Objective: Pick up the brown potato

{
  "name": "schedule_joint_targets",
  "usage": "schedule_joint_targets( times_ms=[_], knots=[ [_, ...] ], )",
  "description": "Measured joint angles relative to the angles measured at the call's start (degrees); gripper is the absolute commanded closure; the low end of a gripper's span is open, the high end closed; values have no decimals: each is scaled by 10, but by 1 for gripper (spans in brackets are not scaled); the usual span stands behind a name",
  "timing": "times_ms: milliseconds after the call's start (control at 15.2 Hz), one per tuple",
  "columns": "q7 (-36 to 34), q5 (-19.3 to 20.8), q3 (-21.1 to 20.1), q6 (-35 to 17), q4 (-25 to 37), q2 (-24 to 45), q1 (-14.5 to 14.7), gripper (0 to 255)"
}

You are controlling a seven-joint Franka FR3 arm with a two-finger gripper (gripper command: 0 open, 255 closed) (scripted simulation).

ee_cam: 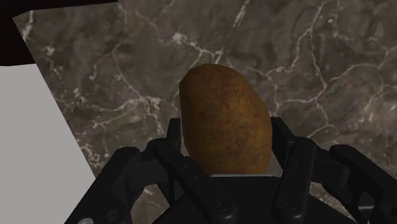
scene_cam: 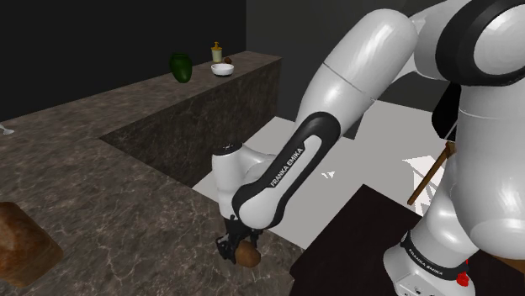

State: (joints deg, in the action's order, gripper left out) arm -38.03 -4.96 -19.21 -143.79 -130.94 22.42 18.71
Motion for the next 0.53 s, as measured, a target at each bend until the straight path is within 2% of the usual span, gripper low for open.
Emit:
schedule_joint_targets(
  times_ms=[528],
  knots=[
    [5, -18, -12, 53, -2, -57, -9, 255]
  ],
)
